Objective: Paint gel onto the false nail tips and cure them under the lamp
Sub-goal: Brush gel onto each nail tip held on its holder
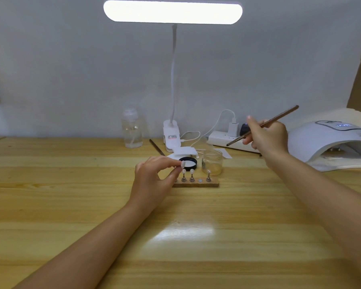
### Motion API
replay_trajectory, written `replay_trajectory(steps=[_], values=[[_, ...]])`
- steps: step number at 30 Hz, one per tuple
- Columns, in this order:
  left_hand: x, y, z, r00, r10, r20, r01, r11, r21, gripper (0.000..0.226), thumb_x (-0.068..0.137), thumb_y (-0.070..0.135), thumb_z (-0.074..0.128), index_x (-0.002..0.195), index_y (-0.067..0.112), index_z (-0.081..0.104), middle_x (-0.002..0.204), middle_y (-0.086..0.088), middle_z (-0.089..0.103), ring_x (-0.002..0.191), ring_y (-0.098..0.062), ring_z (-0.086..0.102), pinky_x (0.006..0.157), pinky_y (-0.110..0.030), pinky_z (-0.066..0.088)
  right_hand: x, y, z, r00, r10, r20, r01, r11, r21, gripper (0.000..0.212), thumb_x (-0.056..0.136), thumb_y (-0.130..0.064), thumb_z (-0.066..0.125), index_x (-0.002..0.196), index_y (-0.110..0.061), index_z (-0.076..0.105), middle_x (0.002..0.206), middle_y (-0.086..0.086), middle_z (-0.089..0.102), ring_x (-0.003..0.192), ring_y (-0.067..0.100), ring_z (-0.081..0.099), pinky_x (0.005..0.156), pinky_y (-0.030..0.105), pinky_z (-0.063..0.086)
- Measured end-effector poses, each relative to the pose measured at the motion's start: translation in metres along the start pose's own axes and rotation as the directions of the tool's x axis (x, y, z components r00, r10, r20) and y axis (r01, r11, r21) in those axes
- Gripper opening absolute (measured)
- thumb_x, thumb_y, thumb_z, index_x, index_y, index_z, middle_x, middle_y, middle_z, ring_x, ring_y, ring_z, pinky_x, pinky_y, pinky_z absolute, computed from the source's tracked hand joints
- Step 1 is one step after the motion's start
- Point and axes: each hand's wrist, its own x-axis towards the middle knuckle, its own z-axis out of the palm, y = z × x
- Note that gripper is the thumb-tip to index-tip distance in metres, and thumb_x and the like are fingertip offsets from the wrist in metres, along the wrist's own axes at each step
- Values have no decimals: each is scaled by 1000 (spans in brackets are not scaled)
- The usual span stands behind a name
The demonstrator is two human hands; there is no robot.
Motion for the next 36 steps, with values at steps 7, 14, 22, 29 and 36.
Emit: replay_trajectory(steps=[7,14,22,29,36], values=[[0,2,-2,1000,-24,8,23,1000,11,12,78,9,70,87,17,72,84,3,67,87,-17,60,85,-55,41,-75,4,15,921,-353,166,308,919,244,26,89,-34,46,77,-20,63,66,-3,65,49,-2,57,48,7,42],[-1,4,0,999,-32,22,31,999,22,12,77,9,71,86,15,73,83,3,67,89,-18,59,87,-55,40,-100,2,21,841,-502,204,421,842,337,39,89,-42,32,71,-25,62,64,-1,64,57,4,57,56,9,40],[0,4,-1,999,-38,35,36,999,41,12,76,10,71,86,16,74,82,3,66,87,-19,58,87,-54,39,-104,9,29,787,-564,249,483,815,320,45,92,-40,31,76,-15,65,70,-14,62,64,1,60,62,11,46],[0,6,-1,998,-46,40,44,998,48,12,76,11,72,86,17,74,82,3,66,87,-19,58,88,-54,39,-103,10,29,798,-566,205,479,803,354,43,91,-36,31,69,-20,64,67,-14,62,64,0,60,62,13,47],[0,5,-2,998,-55,36,53,998,39,12,76,12,72,86,18,74,81,5,65,86,-17,58,88,-54,39,-103,12,28,832,-496,248,374,832,411,43,87,-43,35,62,-22,64,55,-12,62,56,1,61,61,8,46]])
